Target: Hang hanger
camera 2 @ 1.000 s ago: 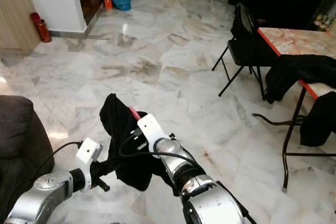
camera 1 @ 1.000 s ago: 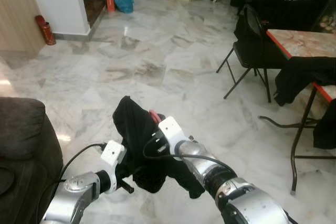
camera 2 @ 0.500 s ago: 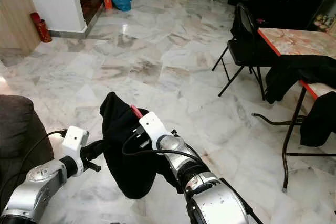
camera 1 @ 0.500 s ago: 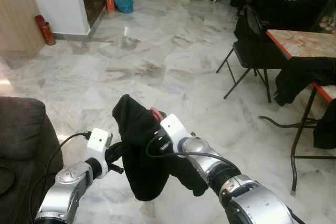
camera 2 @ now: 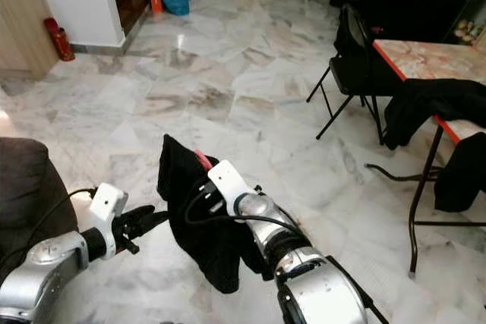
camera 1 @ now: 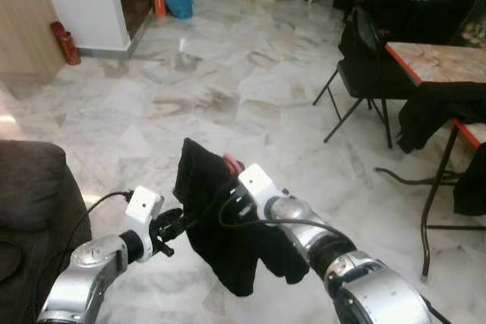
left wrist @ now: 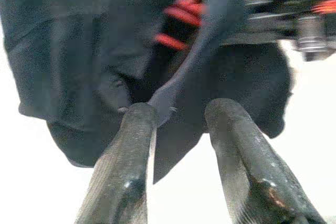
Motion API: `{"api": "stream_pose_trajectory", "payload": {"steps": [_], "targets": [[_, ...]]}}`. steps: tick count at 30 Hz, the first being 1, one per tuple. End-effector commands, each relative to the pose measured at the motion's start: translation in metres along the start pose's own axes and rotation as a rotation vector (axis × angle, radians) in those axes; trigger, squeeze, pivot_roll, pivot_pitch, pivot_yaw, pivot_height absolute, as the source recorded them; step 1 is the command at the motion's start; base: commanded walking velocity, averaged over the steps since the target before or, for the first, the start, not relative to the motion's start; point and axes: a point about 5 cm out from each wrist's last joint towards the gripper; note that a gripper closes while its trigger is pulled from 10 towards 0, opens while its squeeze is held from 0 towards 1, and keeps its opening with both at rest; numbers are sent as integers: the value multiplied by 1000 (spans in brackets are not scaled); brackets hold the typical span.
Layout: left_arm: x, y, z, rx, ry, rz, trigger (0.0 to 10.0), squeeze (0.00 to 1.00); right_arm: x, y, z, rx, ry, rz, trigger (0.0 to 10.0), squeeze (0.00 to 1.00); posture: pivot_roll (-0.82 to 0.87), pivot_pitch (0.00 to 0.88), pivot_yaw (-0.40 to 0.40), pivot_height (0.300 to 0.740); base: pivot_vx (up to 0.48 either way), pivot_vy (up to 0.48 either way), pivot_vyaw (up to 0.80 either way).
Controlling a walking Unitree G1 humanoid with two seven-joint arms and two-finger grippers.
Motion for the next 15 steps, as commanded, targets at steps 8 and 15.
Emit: {"api": "stream_pose_trajectory", "payload": {"steps": [8,15], "targets": [[22,16,-18,-11,-187,55,10000,1000,16,2,-28,220,88,-139,10000,0,234,0,-79,732,0,0,0],[29,21,-24,-32,-246,108,10000,1000,21,-4,-27,321,162,-162,10000,0,234,0,-79,732,0,0,0]]}}
Point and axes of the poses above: a point about 5 cm out from each wrist's last joint towards the gripper, its own x axis pointing back from the gripper into the wrist, its own y axis along the axis of the wrist's last joint, z = x × y, and after that the axes turned 12 degrees about x, right-handed
